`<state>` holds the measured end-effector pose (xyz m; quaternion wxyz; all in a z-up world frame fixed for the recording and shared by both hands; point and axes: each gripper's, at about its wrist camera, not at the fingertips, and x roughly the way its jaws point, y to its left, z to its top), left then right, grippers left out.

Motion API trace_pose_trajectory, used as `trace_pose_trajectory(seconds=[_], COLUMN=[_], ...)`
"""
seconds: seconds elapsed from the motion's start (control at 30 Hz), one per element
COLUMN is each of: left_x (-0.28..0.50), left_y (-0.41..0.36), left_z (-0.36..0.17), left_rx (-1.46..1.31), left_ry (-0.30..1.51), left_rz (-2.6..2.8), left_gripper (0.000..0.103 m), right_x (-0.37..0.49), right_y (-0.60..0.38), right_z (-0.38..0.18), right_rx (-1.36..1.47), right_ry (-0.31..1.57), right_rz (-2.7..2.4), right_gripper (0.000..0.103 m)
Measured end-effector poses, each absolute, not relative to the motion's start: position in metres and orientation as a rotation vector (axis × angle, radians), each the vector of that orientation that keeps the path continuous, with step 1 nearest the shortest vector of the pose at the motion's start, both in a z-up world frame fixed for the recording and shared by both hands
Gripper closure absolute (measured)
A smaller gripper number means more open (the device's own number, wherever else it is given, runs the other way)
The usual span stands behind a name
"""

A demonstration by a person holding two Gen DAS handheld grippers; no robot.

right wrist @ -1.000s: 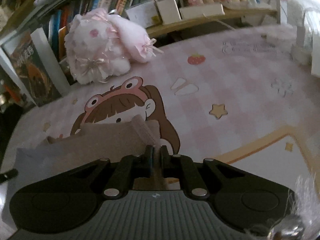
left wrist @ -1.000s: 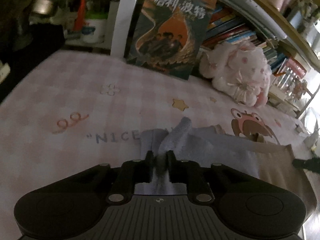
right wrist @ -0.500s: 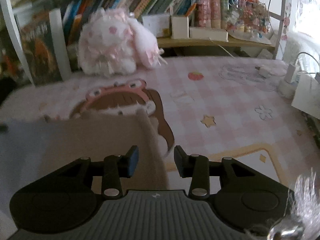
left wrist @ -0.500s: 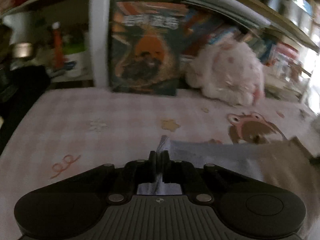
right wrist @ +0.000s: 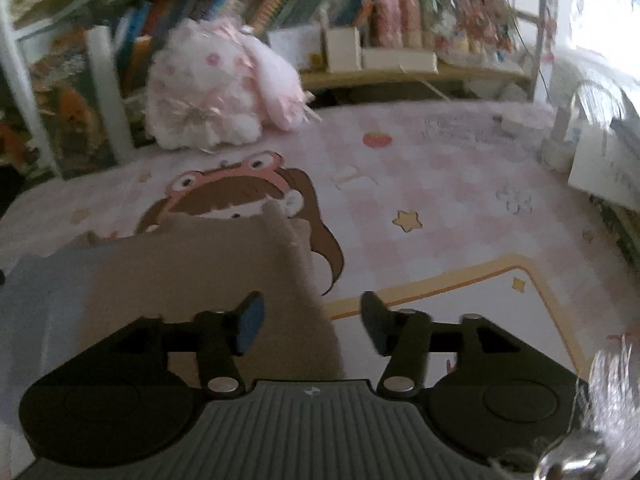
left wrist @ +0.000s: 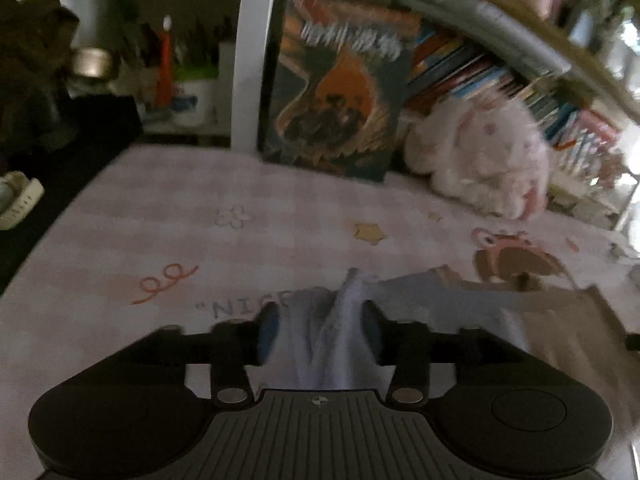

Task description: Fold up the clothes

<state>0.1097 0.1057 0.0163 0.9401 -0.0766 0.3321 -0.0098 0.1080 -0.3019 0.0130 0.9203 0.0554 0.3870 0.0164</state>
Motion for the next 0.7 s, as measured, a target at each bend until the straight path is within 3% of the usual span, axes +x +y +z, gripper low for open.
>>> trace_pose_trajectory(seconds=[0.17,0.27,0.7], left_x=[0.063,0.043,-0.002], left_y=[0.099,0.095,0.046], left_z=[0.022,0.023,0.017], left_rx=[-0.125,-0.123,-0.180], left_ry=[0.657,0.661,0.707], left_rz=[-0.019,-0.004,0.225], left_gripper=[0.031,0.028,0.026], right_x=[0.075,0.058,0.052], right_y=[-0.294,-0.290,-0.293], right_z=[0.029,0.032,0.019], right_rx=[0.072,0.068,-0.036], right_ry=[0.783,0.794,0.848], right_rz=[0.116,0.147,0.364], right_gripper=[0.025,0.018,0.015])
